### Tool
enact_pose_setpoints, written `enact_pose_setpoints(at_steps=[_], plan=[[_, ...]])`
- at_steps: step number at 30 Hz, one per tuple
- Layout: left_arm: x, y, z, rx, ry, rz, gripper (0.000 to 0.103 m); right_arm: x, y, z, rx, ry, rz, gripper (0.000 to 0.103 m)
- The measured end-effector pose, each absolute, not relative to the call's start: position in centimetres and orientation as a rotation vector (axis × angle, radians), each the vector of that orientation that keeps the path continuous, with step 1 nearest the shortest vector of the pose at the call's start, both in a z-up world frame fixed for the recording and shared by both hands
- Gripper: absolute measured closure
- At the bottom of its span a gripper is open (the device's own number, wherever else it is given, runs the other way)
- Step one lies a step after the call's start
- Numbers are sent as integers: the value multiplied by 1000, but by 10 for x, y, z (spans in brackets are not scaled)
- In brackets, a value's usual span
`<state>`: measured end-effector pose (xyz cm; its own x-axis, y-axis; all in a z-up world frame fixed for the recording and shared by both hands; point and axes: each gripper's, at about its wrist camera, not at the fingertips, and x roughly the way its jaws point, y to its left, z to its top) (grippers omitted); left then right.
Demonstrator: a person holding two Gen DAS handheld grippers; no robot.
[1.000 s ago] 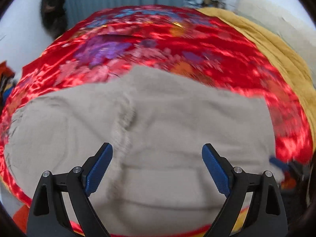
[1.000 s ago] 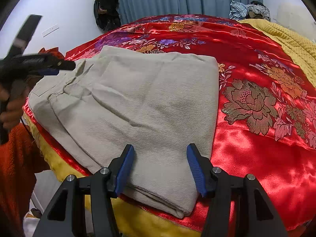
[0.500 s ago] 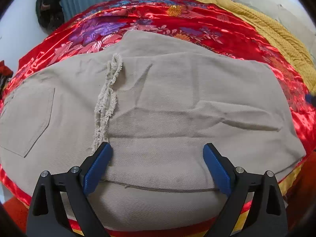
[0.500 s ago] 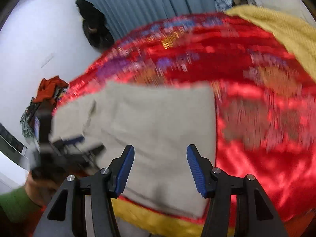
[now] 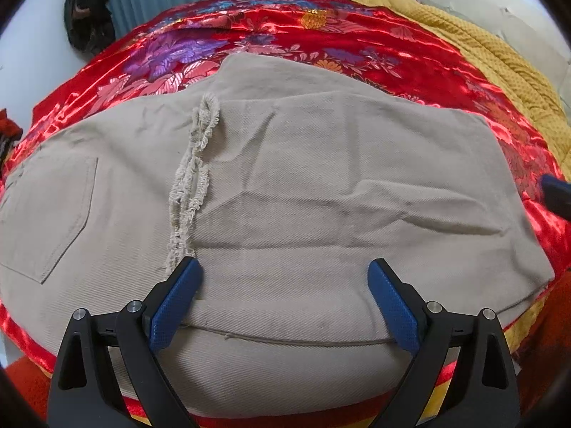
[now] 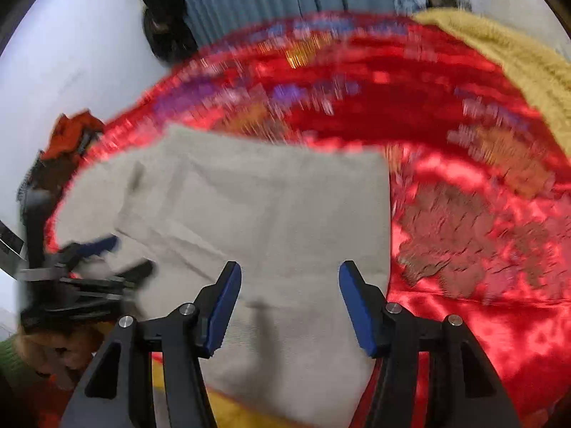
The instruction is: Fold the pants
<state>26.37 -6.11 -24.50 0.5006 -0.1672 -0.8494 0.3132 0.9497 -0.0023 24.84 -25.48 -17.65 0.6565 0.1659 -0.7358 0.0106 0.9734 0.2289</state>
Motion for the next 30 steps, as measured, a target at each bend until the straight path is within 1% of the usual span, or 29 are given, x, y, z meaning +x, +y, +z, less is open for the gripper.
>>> enact_pose_setpoints(at_steps=[2,4,5,7,8,9,17,23,27,30], plan=[[264,-61,-245,160,1007,-290,7,230,-246,-168,211,798,111,45],[265,-61,-245,159,1013,-288,7,216,-236,-177,189,796,126,41],[265,-61,-245,159,1015,-288,7,215,-232,-187,176,824,120,40],[265,-62,-245,164,1019,-286,7,216,-233,-223,180,950,99,39],[263,-63,-244,174,1019,-281,7,214,-237,-239,212,960,114,39],[262,-63,-242,173,1015,-276,7,210,-240,-240,231,911,121,39],[230,-43,-223,152,997,-323,7,210,-234,-240,204,895,108,38],[229,22,-184,-20,953,-292,7,210,-235,-243,195,888,94,36],[247,105,-156,-260,910,-204,7,210,-235,-244,194,888,94,36],[261,183,-155,-494,901,-107,7,210,-234,-243,190,891,93,36]])
